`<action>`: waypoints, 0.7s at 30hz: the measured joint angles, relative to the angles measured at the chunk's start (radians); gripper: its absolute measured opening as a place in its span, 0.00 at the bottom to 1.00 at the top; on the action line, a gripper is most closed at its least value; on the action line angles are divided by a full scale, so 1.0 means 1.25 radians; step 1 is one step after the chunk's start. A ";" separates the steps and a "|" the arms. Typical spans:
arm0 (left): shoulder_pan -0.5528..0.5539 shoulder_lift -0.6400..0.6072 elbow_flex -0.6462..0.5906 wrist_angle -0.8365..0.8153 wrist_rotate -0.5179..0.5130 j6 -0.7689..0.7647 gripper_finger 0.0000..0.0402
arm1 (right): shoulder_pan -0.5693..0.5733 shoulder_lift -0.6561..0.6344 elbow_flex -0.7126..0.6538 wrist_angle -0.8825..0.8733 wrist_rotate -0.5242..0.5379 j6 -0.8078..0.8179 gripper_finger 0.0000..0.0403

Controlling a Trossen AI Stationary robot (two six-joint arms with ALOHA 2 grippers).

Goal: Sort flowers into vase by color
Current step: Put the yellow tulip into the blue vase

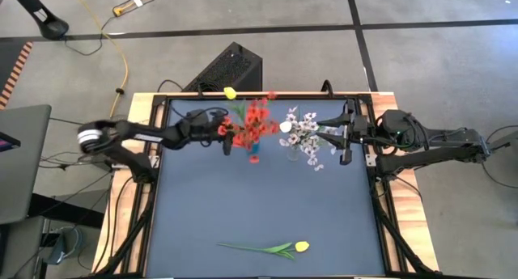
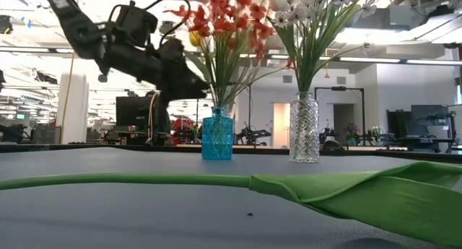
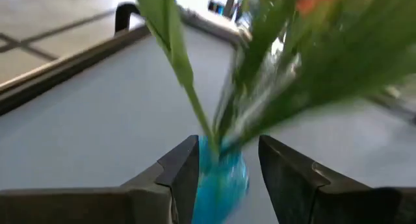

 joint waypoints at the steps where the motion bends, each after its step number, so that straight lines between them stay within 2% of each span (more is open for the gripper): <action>1: 0.002 -0.031 0.000 -0.058 0.000 0.022 0.37 | 0.000 0.000 0.000 0.000 0.000 0.000 0.42; 4: 0.005 -0.111 0.000 -0.197 0.001 0.087 0.37 | 0.000 0.000 0.000 0.000 0.000 0.000 0.42; 8: 0.006 -0.202 0.000 -0.311 0.009 0.148 0.37 | 0.000 0.000 0.000 0.003 0.000 0.002 0.42; 13: -0.021 -0.291 0.000 -0.452 0.133 0.174 0.36 | 0.001 0.000 0.000 -0.001 -0.001 0.025 0.42; 16: -0.084 -0.322 0.000 -0.492 0.143 0.148 0.36 | 0.006 0.000 0.000 -0.004 -0.001 0.027 0.42; 21: -0.260 -0.336 0.000 -0.439 0.059 0.112 0.36 | 0.015 0.000 0.000 0.001 -0.002 0.040 0.42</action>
